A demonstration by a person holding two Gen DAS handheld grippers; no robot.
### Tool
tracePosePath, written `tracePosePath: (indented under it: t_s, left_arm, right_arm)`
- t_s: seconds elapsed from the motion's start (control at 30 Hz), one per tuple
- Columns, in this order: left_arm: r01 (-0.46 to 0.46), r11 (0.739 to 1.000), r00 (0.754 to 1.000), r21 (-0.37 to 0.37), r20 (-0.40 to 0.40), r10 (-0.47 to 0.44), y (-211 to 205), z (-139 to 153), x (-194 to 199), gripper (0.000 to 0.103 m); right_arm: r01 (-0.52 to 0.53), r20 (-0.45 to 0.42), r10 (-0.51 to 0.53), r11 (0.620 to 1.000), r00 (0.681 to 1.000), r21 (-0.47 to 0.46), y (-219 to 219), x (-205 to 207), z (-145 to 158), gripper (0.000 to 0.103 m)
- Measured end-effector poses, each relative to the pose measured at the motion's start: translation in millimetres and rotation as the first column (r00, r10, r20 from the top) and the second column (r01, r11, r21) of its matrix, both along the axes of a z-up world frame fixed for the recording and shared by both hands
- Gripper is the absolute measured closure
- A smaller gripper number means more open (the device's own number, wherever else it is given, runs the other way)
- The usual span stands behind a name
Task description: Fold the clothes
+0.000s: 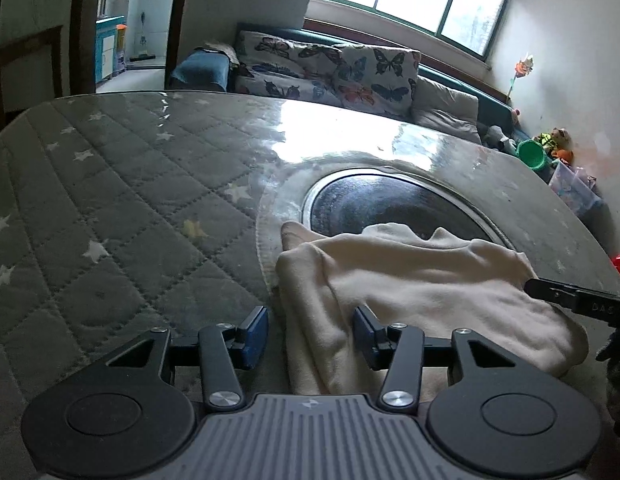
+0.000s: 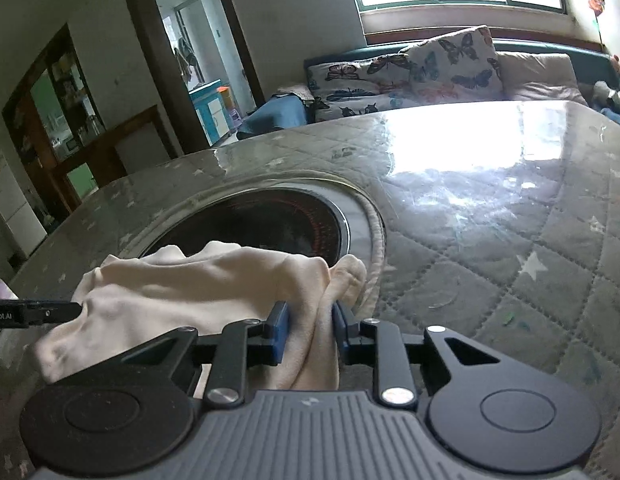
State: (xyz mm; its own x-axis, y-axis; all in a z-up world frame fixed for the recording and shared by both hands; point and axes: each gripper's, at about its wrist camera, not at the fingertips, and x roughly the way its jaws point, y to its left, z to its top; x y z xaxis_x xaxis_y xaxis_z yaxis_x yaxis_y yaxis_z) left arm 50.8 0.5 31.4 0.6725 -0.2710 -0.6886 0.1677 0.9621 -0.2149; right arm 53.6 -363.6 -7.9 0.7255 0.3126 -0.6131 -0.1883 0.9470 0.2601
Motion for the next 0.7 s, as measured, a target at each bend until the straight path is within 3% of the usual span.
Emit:
tracePosePath:
  t_s: [0.07,0.17,0.43,0.7]
  left_arm:
    - [0.016,0.999,1.000,-0.029,-0.009,-0.016,-1.7,0.0,2.0,0.078]
    - [0.016,1.000,1.000,-0.020,-0.001,-0.016,-7.3,4.4,1.8,0.092]
    - [0.107,0.994,0.990,0.001,0.087,-0.106,-42.2,37.4,-8.0,0.093]
    - [0.274,0.962,0.954,-0.003,0.129,-0.271,-128.1,50.7,-1.9,0.093]
  right_arm:
    - [-0.010,0.005,0.010,1.000,1.000,0.003,3.9,-2.0,-0.1,0.090]
    - [-0.005,0.041,0.004,1.000,0.999,0.007,3.1,-7.2,4.9,0.094]
    - [0.042,0.130,-0.044,0.999,0.991,0.022,-17.9,-35.4,32.9,0.095]
    - [0.197,0.193,-0.184,0.979,0.964,-0.052,-72.8,-72.6,58.7,0.095]
